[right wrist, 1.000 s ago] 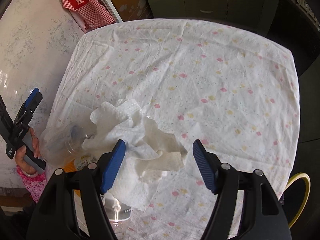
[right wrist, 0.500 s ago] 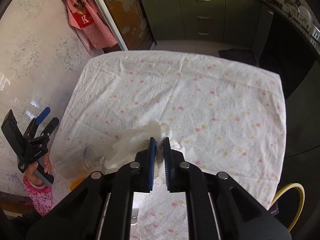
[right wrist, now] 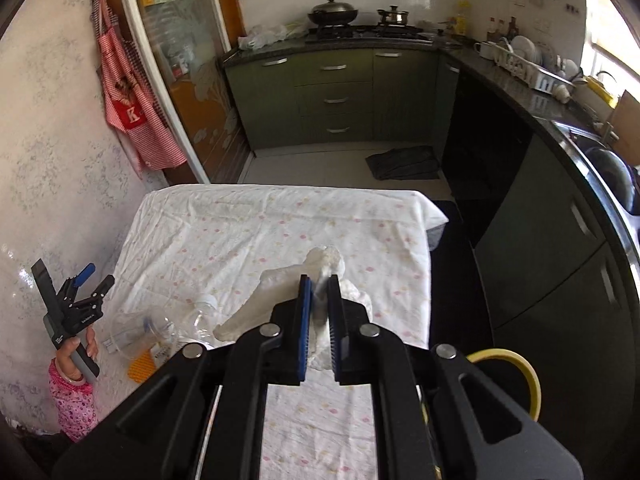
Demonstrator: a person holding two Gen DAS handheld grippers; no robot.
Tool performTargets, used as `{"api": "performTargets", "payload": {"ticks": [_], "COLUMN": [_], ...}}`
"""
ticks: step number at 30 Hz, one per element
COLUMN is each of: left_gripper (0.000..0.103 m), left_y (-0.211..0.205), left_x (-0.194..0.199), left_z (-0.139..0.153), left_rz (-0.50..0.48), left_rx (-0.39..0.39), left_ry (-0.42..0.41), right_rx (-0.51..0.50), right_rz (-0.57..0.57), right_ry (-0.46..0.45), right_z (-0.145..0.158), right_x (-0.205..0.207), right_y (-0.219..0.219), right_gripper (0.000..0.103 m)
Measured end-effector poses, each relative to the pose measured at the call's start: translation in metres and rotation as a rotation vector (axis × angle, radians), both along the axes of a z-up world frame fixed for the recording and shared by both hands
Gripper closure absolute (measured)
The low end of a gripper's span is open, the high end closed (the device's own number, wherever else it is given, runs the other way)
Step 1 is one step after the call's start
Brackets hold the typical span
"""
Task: Collect trash
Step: 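Carry the tissues over the bin and release them with the right tool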
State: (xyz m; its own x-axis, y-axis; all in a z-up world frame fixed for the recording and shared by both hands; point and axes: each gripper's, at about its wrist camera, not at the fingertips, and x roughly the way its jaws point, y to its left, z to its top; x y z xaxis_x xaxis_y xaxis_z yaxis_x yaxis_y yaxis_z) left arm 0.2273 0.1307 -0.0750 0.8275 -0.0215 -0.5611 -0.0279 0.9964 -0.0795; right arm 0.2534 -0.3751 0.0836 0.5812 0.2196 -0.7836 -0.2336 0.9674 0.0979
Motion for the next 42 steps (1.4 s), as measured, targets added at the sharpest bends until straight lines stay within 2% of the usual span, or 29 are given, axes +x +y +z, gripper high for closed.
{"api": "performTargets", "payload": {"ticks": [5, 11, 19, 26, 28, 30, 35, 42], "left_gripper": [0.005, 0.005, 0.005, 0.005, 0.005, 0.005, 0.005, 0.005], "left_y": [0.001, -0.001, -0.005, -0.007, -0.007, -0.007, -0.010, -0.014], "left_x": [-0.001, -0.001, 0.002, 0.003, 0.002, 0.002, 0.001, 0.001], "left_z": [0.001, 0.001, -0.003, -0.004, -0.004, -0.004, -0.004, -0.004], "left_rz": [0.002, -0.004, -0.005, -0.010, -0.012, -0.013, -0.017, -0.029], "left_rx": [-0.009, -0.004, 0.006, 0.013, 0.013, 0.014, 0.017, 0.027], "left_ry": [-0.008, -0.009, 0.005, 0.010, 0.008, 0.007, 0.007, 0.002], "right_rx": [-0.025, -0.077, -0.036, -0.053, -0.047, -0.038, 0.002, 0.002], "right_rz": [-0.168, -0.368, -0.485, -0.533, -0.549, -0.559, -0.512, -0.434], "right_ry": [0.025, 0.088, 0.210, 0.256, 0.255, 0.237, 0.181, 0.161], "right_z": [-0.014, -0.064, -0.130, -0.158, -0.160, -0.159, -0.151, -0.166], "right_x": [-0.018, -0.038, -0.054, -0.063, -0.065, -0.069, -0.090, -0.120], "right_y": [-0.075, -0.152, -0.209, -0.228, -0.231, -0.233, -0.210, -0.169], "right_gripper": [0.095, 0.095, 0.095, 0.092, 0.077, 0.073, 0.066, 0.065]}}
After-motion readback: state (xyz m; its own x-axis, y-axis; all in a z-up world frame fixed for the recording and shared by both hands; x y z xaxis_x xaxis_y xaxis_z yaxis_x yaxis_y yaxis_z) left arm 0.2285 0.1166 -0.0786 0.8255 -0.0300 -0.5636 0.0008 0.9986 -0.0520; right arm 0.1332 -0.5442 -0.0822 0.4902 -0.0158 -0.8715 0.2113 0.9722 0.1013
